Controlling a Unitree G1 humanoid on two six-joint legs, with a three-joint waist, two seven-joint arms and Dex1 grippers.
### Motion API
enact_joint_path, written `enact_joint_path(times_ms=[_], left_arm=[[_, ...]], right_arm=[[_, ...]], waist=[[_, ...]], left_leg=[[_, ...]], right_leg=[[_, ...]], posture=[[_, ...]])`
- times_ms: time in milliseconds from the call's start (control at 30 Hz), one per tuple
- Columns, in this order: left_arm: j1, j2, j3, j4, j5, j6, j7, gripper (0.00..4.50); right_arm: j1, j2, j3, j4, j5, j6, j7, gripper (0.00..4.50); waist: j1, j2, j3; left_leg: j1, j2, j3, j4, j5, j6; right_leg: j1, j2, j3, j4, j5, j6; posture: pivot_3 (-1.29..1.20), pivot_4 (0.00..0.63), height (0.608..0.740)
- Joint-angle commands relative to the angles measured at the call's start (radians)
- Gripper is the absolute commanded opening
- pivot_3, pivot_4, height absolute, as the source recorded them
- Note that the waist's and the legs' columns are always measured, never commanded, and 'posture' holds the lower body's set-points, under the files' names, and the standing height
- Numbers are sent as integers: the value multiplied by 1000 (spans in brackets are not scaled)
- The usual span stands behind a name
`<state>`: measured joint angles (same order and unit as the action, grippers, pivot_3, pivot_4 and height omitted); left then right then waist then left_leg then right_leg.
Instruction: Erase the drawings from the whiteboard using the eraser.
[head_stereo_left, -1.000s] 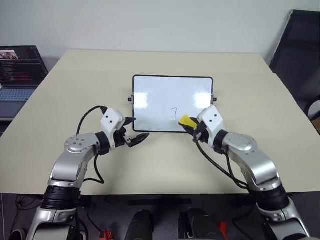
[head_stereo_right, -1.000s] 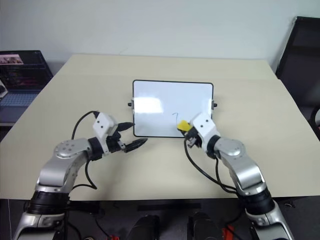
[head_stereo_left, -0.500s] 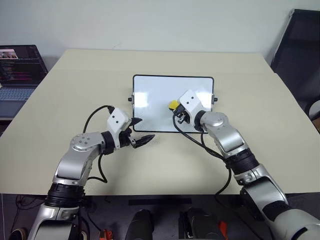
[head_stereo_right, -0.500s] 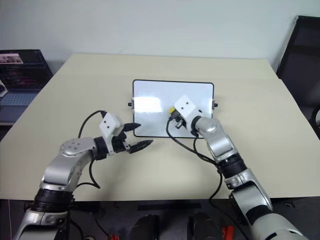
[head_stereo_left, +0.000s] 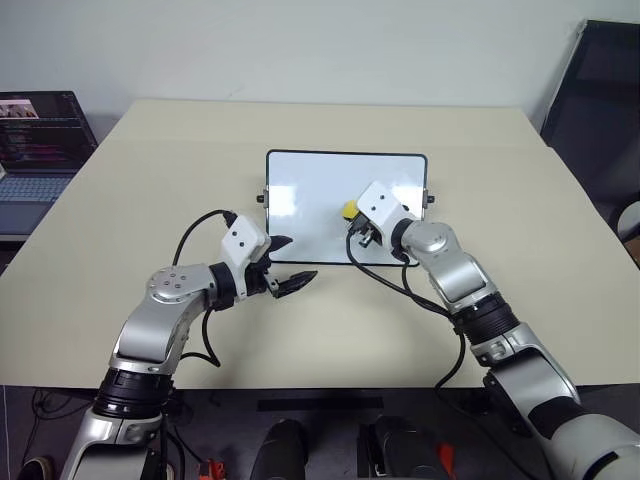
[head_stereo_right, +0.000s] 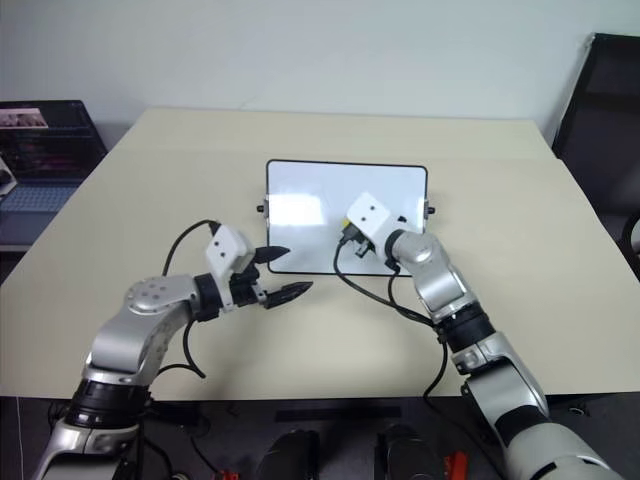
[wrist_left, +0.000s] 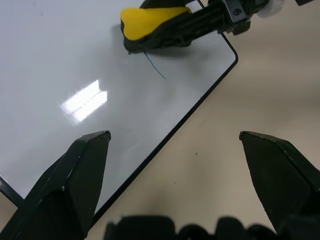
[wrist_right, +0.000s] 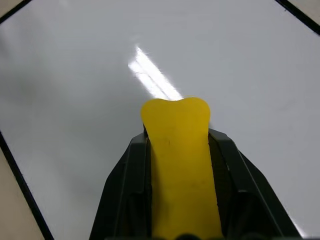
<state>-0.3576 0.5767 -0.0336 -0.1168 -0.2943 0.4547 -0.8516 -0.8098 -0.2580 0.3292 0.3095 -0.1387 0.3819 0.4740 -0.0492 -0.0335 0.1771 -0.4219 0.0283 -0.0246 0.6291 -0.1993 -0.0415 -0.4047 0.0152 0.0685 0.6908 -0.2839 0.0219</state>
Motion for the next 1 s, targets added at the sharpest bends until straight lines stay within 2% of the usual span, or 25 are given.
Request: enact_joint_path(times_ms=[33,133,333,433,800,1000], left_arm=[[-24,-5,6,-42,-14,2,9,4500],[-22,-5,6,-46,-17,4,8,4500],[-23,-8,4,-52,-18,10,10,4500],[-23,-9,2,-59,-19,17,10,4500],[-5,-11,3,-49,-12,4,6,4500],[8,-13,3,-47,-10,-5,6,4500]], right_arm=[[45,-45,51,-47,-27,26,93,1142],[82,-72,98,-96,-38,43,161,1141],[8,-43,31,-15,-91,-53,-11,1141],[-22,-29,18,27,-95,-86,-48,1141],[-33,34,81,75,-98,-93,55,1141],[-51,61,61,96,-116,-102,20,1140]], waist=[[0,0,0],[-1,0,0],[-6,0,0],[-7,0,0],[-11,0,0],[-9,0,0]], left_leg=[[0,0,0,0,0,0],[0,0,0,0,0,0],[4,0,1,0,0,0],[4,0,1,1,1,0],[5,1,2,0,1,0],[4,0,1,0,1,0]], right_leg=[[0,0,0,0,0,0],[0,0,0,0,0,1],[1,0,2,4,-2,4],[1,0,2,5,-2,4],[0,0,2,5,-2,3],[0,0,3,5,-2,3]], posture=[[0,150,740],[0,150,740],[0,150,740],[0,150,740],[0,150,740],[0,150,740]])
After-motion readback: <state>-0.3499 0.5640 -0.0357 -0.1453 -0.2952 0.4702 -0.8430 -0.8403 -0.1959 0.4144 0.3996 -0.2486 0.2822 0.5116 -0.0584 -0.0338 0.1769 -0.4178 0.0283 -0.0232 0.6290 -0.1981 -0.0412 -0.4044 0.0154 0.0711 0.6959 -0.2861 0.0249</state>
